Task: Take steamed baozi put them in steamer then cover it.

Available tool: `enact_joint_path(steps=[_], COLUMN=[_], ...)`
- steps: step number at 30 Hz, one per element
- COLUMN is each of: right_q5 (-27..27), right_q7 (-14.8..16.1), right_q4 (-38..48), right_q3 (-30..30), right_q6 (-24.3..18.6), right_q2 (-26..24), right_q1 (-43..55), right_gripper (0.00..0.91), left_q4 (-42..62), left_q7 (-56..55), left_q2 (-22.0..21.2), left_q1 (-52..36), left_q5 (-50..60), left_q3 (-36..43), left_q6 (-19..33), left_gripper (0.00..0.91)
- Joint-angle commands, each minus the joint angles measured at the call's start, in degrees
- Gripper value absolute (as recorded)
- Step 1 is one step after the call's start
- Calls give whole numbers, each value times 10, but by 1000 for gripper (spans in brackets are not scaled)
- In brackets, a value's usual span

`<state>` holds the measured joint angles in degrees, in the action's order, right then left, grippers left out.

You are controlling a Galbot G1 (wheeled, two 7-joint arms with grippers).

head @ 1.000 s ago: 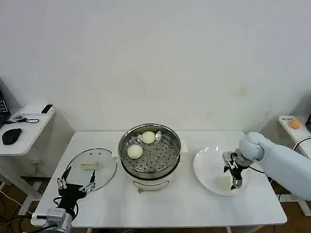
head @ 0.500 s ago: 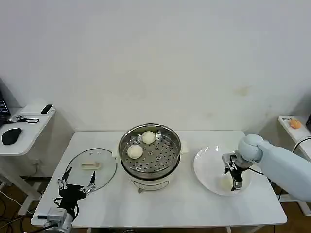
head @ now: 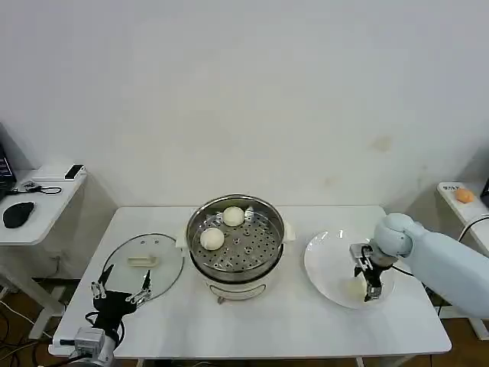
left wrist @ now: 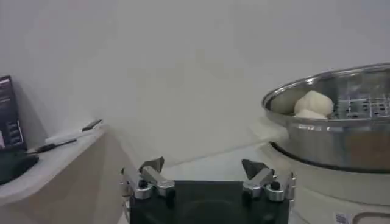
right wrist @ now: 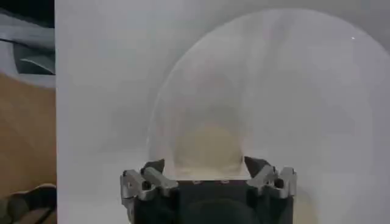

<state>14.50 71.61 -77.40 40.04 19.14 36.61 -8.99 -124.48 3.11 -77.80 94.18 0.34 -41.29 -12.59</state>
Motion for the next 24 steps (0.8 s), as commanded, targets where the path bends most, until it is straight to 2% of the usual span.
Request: enact_joint_path(steps=[1,13,24], right_q5=[3,-3,-21], right_q7=[0,4,3], right_q4=[1,-11,-35], right_q3=[-3,4,-9], right_q6=[0,2,4], right_q2=[0,-21,-49], right_q1=[-3,10,27], right_gripper=[736,695,695], left_q4=[0,6,6], left_q7=[0,0,0], left_q2=[0,-3,-7], left_q1=[1,-2,-7], left_q5=[0,0,1], left_q3=[1,5,11], left_q6=[0,1,1], left_gripper=[907,907,907])
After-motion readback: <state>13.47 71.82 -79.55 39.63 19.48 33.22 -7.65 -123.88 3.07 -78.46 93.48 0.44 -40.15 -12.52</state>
